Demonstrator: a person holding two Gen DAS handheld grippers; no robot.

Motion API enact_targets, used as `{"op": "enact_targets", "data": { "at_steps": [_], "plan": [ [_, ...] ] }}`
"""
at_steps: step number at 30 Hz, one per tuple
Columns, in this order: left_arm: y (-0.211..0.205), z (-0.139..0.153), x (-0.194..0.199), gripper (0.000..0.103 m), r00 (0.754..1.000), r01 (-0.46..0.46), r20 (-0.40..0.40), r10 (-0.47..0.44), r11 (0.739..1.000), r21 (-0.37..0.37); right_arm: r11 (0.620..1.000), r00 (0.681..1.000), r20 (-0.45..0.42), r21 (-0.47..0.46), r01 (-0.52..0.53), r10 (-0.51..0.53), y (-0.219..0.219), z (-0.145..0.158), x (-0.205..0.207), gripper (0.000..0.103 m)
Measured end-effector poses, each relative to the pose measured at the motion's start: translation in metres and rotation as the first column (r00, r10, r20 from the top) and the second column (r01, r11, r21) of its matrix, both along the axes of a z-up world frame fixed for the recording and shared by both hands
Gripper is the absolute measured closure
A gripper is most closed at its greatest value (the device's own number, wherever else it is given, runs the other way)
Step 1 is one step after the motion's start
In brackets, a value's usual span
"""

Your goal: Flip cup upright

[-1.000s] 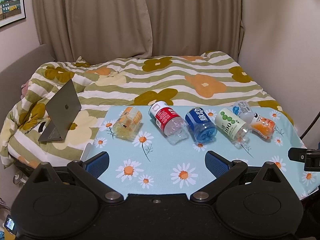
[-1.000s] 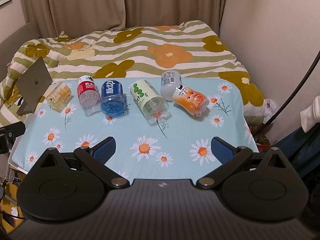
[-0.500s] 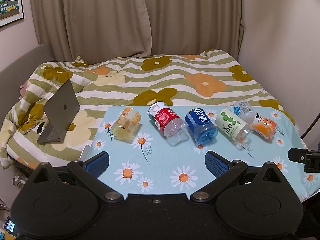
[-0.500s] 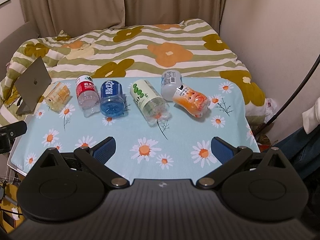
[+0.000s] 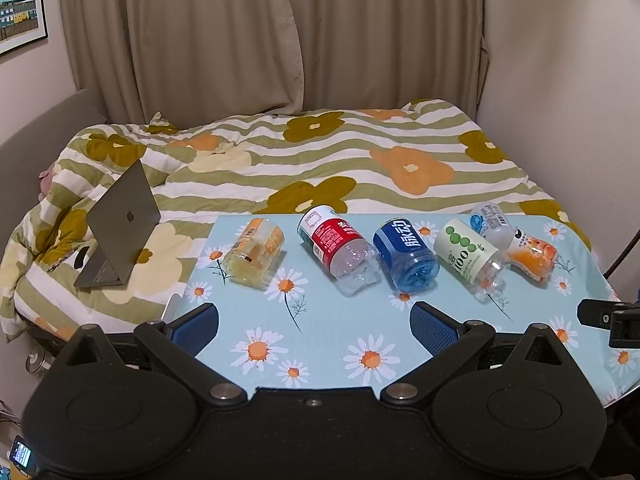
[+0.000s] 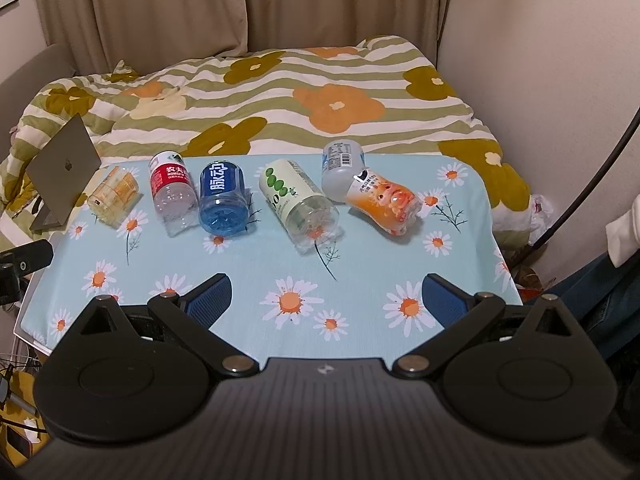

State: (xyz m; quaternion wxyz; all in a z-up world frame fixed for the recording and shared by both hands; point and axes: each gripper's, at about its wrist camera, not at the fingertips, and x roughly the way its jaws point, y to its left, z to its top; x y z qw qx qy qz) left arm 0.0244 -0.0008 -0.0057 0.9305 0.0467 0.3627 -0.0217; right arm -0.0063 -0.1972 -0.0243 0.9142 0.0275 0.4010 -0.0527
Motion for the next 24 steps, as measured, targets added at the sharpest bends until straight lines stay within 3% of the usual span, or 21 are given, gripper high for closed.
{"op": "enact_targets", "data": {
  "at_steps": [24],
  "plan": [
    [-0.0069,0.0027,0.0024,0.0,1.0,0.004,-0.016,-0.004,1.0,-0.001,1.0,1.0,-0.009,0.01,-0.002,0.002,-0.0036,-0.0041,0.002,0.0]
  ]
}}
